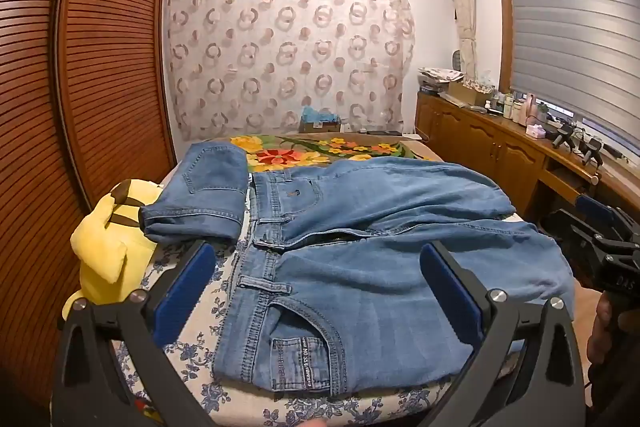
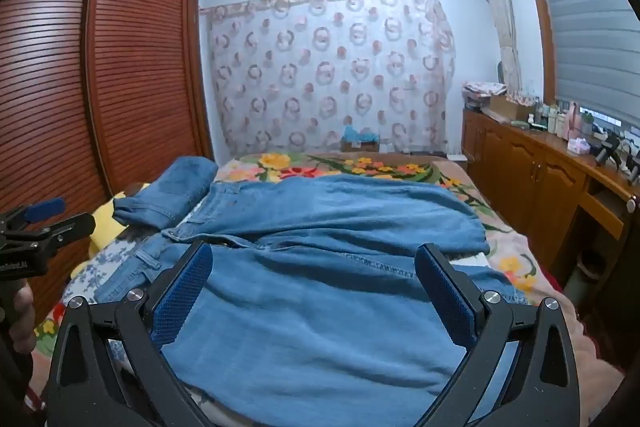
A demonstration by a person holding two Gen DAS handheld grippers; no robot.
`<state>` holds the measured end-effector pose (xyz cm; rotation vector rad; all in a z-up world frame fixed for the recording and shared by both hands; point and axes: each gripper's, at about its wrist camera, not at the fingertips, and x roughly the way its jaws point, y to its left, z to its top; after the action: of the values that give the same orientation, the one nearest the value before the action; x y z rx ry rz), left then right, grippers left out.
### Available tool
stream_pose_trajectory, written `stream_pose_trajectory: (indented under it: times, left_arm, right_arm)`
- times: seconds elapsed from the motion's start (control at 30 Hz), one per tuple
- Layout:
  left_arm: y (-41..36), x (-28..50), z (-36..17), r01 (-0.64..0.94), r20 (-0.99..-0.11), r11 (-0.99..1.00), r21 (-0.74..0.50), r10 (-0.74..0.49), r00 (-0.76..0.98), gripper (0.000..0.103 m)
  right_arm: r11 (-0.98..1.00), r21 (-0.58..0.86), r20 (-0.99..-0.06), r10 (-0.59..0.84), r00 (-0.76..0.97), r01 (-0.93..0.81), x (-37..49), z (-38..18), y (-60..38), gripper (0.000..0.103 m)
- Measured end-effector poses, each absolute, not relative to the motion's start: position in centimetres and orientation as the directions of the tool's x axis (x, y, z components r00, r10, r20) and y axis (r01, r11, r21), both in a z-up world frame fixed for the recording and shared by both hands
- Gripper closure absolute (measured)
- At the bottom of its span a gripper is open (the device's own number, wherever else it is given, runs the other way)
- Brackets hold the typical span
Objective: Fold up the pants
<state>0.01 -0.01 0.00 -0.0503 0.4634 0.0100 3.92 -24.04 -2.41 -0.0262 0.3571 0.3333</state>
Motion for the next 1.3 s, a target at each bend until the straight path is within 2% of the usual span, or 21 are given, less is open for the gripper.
stream_pose_trajectory:
  times: [1.3]
  left_arm:
    - [-0.11, 0.02, -0.01, -0.026, -0.450, 0.999, -0.031, 0.009, 0.893, 0.000]
  right_arm:
    - [0.945, 0.041, -0.346, 0.318, 0.883, -0.325, 3.78, -2.28, -24.03, 0.000]
